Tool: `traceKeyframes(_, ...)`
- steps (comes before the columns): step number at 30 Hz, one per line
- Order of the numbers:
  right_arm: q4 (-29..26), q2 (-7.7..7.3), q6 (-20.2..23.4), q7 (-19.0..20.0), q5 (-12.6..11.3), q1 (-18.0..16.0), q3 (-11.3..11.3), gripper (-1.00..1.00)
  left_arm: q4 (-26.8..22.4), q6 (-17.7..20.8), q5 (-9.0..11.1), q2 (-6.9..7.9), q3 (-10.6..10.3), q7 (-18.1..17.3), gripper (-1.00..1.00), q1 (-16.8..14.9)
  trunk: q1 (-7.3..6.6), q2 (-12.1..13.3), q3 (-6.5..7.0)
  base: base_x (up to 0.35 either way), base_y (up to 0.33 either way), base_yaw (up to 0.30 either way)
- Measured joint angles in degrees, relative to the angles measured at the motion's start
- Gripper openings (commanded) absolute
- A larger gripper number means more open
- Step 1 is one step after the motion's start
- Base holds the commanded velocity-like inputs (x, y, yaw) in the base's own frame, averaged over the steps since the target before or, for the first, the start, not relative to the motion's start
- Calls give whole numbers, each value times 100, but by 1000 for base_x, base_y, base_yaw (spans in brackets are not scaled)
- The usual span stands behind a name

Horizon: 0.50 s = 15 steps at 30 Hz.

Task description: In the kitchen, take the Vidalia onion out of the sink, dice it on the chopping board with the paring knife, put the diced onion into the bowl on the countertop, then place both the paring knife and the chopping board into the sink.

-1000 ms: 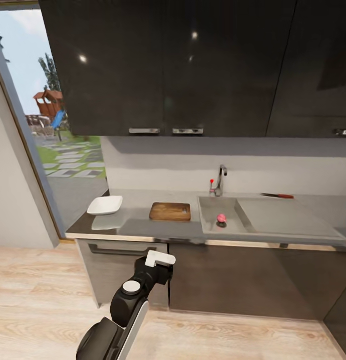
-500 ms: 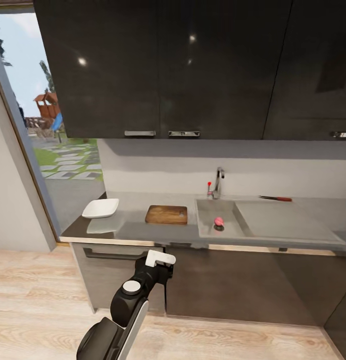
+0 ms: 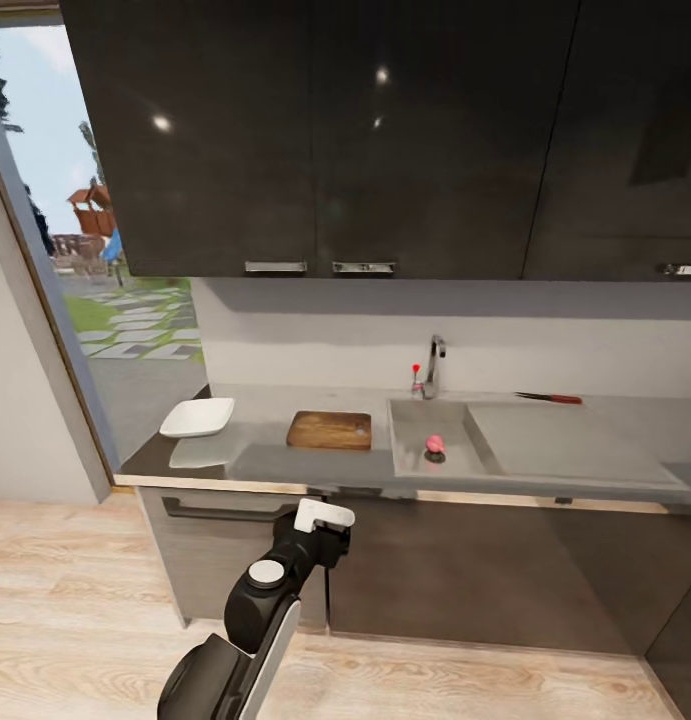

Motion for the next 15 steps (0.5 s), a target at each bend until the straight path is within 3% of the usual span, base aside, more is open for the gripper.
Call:
traceKeyframes(11, -8, 12, 35, 29, 2, 17, 0, 100, 6, -6, -9, -7, -12, 45, 100, -8, 0, 0, 0, 1, -2, 0)
traceKeyframes(15, -9, 19, 32, 28, 2, 18, 0, 100, 7, -10, -16, -6, -9, 494, 100, -161, 0, 0, 0, 0, 0, 0)
